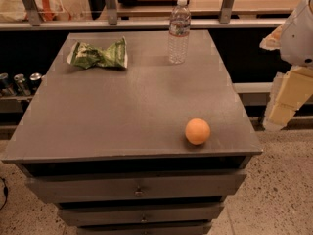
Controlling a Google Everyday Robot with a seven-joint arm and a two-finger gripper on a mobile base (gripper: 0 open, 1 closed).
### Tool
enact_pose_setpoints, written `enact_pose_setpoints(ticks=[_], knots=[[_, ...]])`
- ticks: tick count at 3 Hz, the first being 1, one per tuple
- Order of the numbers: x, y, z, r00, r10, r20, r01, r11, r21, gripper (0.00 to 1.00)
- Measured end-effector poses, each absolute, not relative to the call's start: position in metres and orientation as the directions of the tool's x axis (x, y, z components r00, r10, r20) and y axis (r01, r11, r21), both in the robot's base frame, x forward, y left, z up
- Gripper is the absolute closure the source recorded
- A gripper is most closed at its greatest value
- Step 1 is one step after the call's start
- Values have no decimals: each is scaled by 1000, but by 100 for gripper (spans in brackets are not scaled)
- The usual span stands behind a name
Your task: Move orange near green jalapeno chip bag
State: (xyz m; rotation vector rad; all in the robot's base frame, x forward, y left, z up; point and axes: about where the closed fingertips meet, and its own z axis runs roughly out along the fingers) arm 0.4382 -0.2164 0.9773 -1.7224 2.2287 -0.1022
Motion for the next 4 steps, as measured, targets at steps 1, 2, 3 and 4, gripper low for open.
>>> enact_pose_setpoints(ticks=[1,2,3,4], knots=[[438,-216,977,-221,-953,-208,-930,270,-250,0],[441,-207,973,-200,-958,-207,-932,251,-260,0],[443,-188,958,-156,-958,-241,-946,215,-241,0],[441,-161,937,-94,-944,-317,-963,167,-211,0]])
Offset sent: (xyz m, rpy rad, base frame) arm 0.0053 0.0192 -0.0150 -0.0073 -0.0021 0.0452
